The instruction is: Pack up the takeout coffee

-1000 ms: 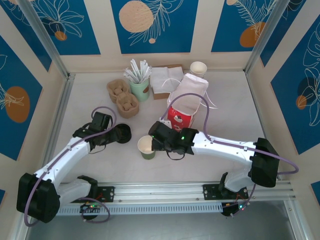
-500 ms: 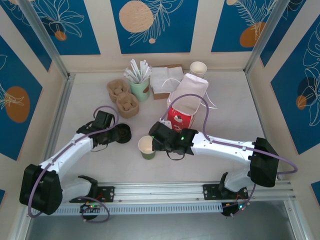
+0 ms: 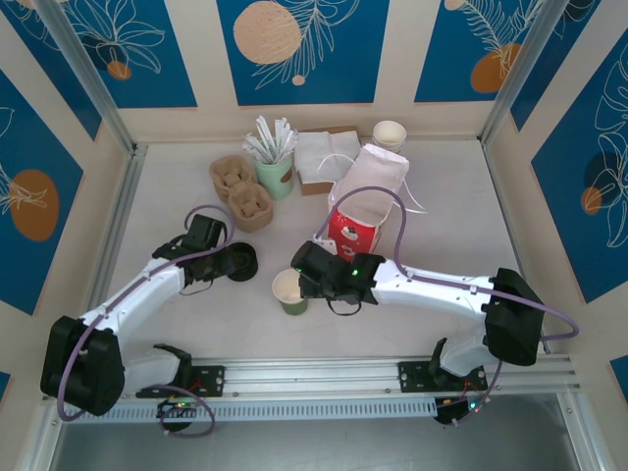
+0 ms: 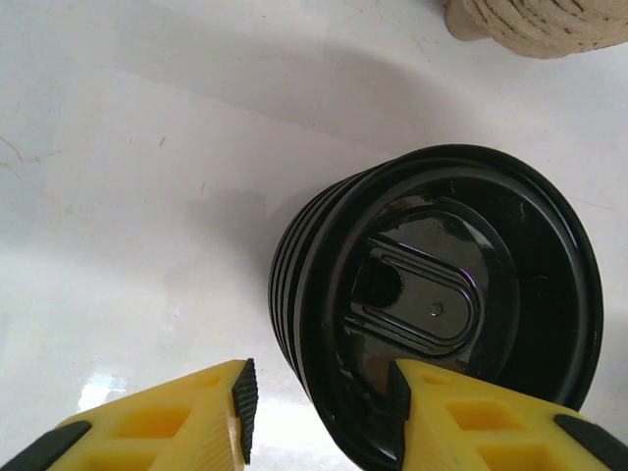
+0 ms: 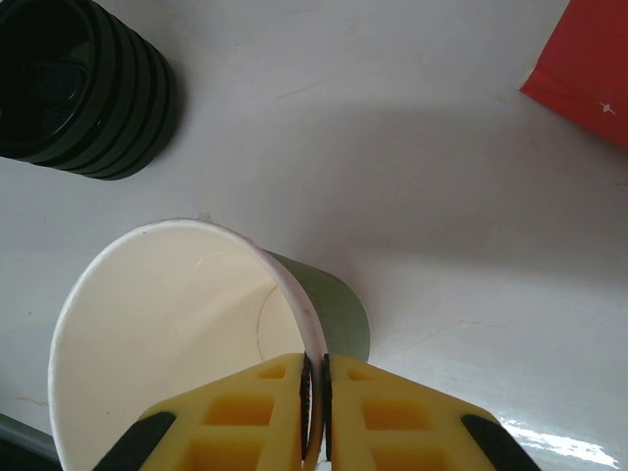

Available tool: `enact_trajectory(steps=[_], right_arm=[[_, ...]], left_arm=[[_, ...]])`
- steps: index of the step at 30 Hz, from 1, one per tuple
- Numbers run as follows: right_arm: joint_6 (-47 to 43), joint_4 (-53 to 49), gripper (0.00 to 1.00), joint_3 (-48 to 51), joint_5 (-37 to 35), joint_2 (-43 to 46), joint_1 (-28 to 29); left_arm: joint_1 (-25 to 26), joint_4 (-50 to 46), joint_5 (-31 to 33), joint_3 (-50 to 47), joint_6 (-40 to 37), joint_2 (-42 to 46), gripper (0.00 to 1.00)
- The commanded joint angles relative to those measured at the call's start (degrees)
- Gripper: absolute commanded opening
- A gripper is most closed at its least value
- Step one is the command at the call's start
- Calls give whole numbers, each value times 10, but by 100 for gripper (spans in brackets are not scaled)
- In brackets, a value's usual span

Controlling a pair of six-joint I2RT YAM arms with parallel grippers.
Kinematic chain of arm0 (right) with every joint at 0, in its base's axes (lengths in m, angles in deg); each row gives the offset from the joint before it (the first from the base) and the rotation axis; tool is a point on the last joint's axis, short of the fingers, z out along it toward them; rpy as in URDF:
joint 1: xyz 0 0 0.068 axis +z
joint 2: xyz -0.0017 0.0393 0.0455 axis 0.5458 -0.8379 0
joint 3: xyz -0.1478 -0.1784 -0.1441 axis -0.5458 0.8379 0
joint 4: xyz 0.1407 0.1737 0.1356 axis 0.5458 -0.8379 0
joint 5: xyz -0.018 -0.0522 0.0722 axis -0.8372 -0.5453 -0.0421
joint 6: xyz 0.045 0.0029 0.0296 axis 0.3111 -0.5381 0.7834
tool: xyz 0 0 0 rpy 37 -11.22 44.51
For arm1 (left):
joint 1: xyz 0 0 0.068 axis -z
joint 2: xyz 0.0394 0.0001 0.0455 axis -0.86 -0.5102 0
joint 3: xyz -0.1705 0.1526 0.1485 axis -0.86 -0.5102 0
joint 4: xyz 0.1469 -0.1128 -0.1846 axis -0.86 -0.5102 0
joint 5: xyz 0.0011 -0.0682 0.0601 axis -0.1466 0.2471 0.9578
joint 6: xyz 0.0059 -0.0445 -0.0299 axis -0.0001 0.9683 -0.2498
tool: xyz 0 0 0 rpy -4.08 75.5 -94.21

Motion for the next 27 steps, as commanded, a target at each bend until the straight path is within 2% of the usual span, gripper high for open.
enact_trajectory(steps=[1,12,17,27], right_arm=[[6,4,15,7,-1,-7,-3],[8,3,23,9,-5,-10,-4],[8,-6,31,4,-7,-7,-4],[0,-28,40,-15,-10,34,-7]], left_arm=[[3,8,5,20,7,-7,40],[4,18,0,30,8,-24,37],[4,19,1,32,6,-31,36],[4,7,12,40,8,-41,35]])
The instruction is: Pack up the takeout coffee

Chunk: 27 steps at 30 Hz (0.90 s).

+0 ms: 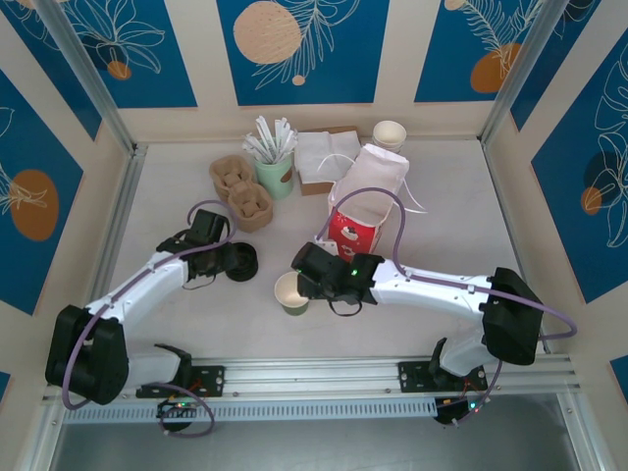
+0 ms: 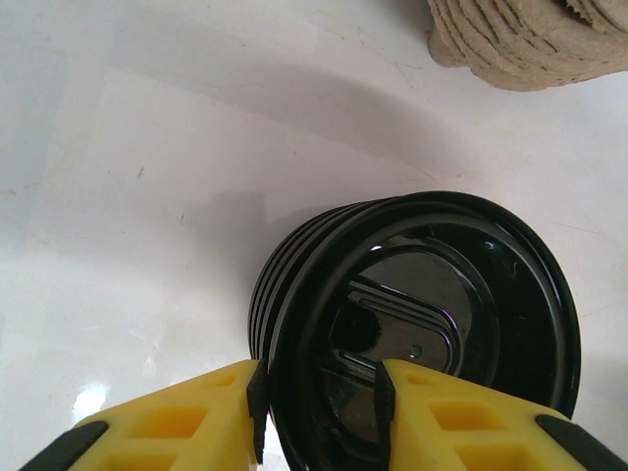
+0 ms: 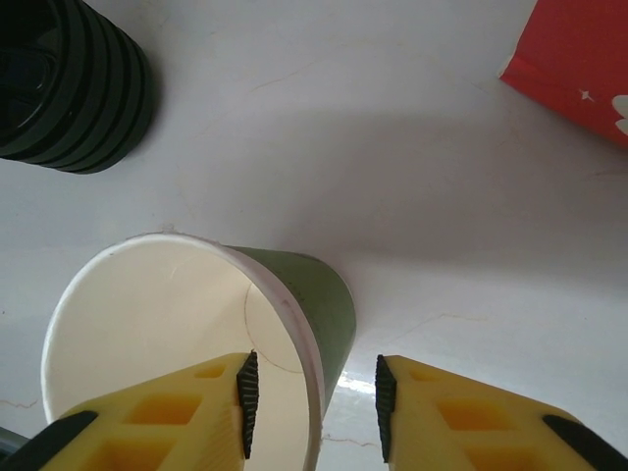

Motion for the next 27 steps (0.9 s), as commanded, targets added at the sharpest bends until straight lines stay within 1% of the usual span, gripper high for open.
enact_trajectory(steps=[1,6,11,16,24,27], right_arm=[[0,-18,40,-20,-10,37,-3],[-4,-30,41,-27,-15,69,-4],[-6,-40,41,-29,-17,96,-7],[-8,-44,41,-27,-19,114,-12],[-5,-28,41,-21,31,145,-35],[-7,-19,41,-22,48,158,-40]], left_arm=[[4,-9,12,19,9,-8,35],[4,-13,15,21,9,-14,34],[4,-9,13,21,12,-17,31],[4,-10,12,24,11,-16,23],[4,-31,9,41,7,12,18],[5,-44,9,50,5,30,14]])
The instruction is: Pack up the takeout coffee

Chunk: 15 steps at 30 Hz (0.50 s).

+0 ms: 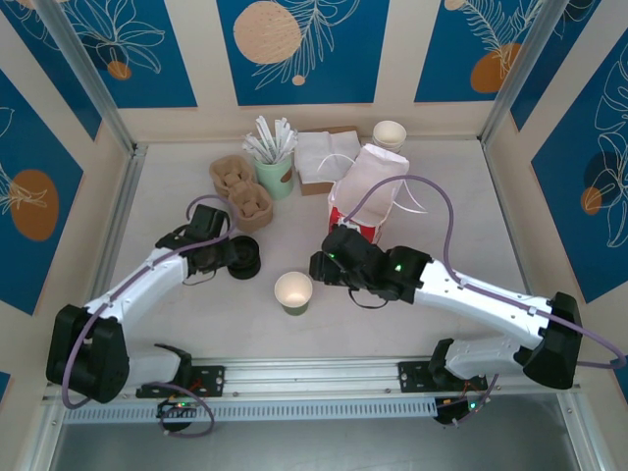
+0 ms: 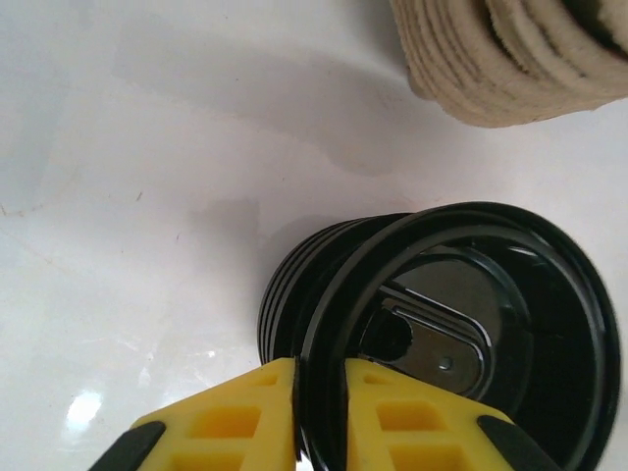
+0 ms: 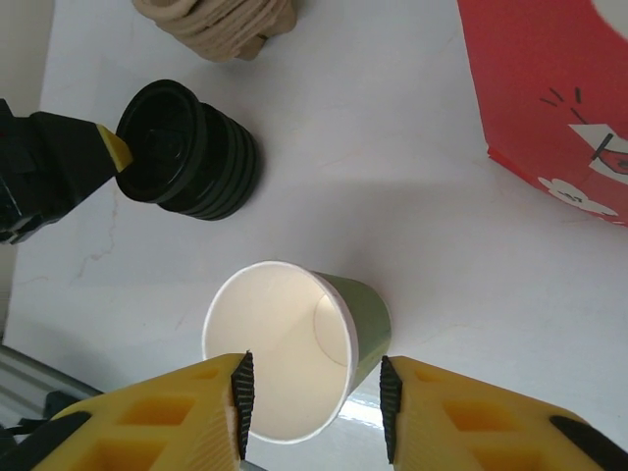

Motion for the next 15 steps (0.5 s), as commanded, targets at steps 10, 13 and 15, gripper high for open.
enact_trajectory(steps=[10,13,15], right_arm=[[-18,25,41,-44,72,31,-10],[-26,30,41,-62,87,29,-10],[-35,29,41,-78,96,24,-11]], left_arm=[[24,-94,-4,71,-12,98,11],[47,-115,-4,95,-24,116,10],[69,-128,-1,110,-30,127,10]])
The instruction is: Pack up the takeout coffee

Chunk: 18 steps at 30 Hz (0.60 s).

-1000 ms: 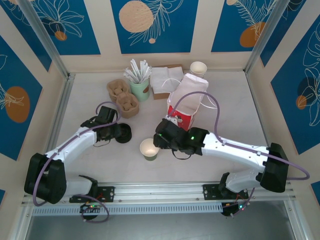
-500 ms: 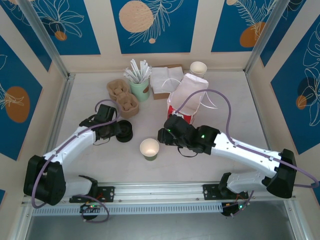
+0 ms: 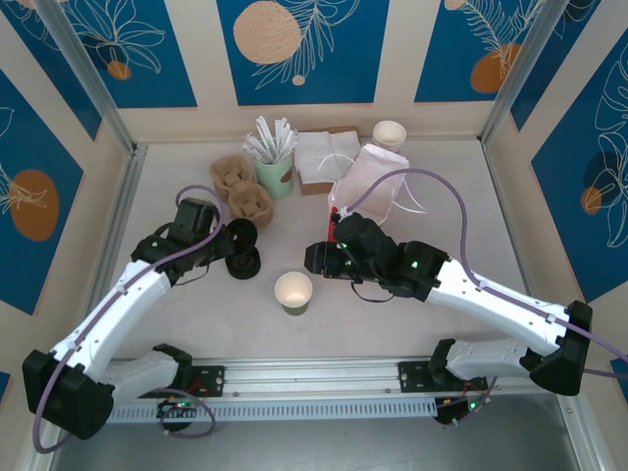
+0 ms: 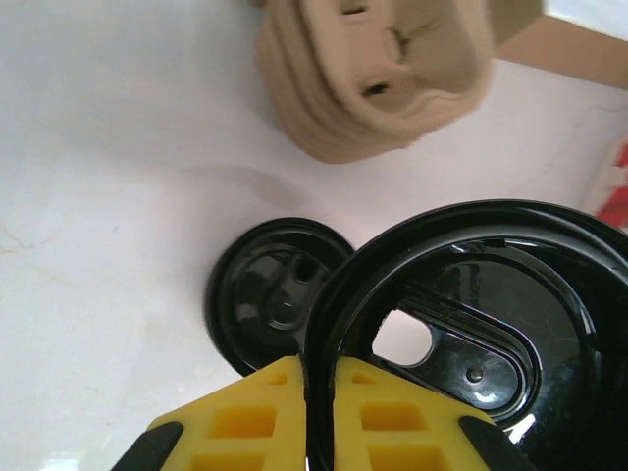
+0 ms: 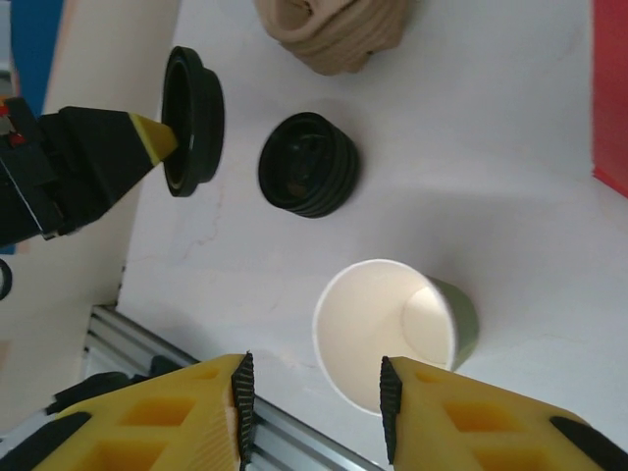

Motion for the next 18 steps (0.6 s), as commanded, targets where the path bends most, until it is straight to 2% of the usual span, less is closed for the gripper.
enact_trajectory(steps=[1,10,18], right_arm=[[-24,8,41,-42,30,-6,-3],[-72,-6,44,-99,34,-37,-1],[-114,-37,46,-147,31,-72,-1]], left_arm=[[35,-43,-3,38,-24,21,10],[123,-67,16,93,-42,33,9],[166,-67,21,119,-52,22,7]])
